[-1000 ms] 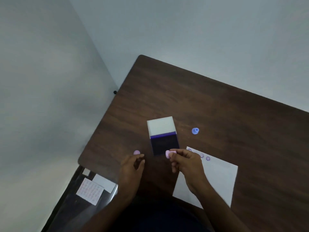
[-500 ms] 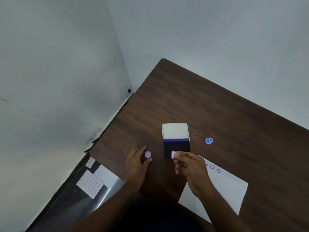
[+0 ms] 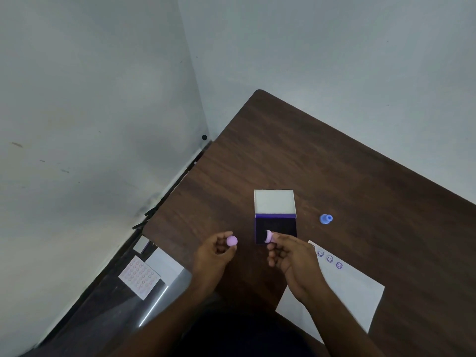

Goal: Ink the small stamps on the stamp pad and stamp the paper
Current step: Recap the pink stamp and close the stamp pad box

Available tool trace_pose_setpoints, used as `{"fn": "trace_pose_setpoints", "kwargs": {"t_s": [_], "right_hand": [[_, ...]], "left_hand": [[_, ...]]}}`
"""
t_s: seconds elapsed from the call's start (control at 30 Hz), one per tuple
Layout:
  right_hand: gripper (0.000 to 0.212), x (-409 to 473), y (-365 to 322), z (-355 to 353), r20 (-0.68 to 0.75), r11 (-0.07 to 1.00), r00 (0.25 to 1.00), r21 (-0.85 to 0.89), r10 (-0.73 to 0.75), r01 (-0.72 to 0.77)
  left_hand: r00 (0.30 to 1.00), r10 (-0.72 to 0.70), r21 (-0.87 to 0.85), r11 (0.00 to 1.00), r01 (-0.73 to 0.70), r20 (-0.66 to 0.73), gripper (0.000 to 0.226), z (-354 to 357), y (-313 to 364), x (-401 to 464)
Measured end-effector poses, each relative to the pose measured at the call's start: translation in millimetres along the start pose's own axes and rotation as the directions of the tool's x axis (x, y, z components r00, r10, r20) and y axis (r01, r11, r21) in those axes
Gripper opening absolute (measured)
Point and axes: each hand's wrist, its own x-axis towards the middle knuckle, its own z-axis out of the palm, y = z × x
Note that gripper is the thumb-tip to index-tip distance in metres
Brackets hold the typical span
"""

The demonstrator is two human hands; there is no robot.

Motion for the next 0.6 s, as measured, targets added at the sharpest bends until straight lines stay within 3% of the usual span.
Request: {"fn": "trace_pose_setpoints", "kwargs": {"t_s": [0.17, 0.4, 0.6], "right_hand": [[0.02, -1.4, 0.7, 4.1, 0.026, 0.999, 0.999, 0.016, 0.027, -0.028], [0.019, -3.3, 1.1, 11.5, 0.119, 0.993, 0.99, 0.073, 0.082, -0.091], [0.02, -4.3, 2.0, 23.5, 0.209, 0.988, 0.972, 0.088, 0.106, -0.127]], "left_hand": [[0.998, -0.03, -0.142, 0.989, 0.038, 0.06, 0.025, 1.3, 5.9, -9.7], [0.996, -0.042, -0.208, 0.976, 0.059, 0.084, 0.026, 2.5, 15.5, -13.7], [0.993, 0.072, -0.234, 0.971, -0.047, 0.098, 0.023, -1.6, 28.9, -12.2]]}}
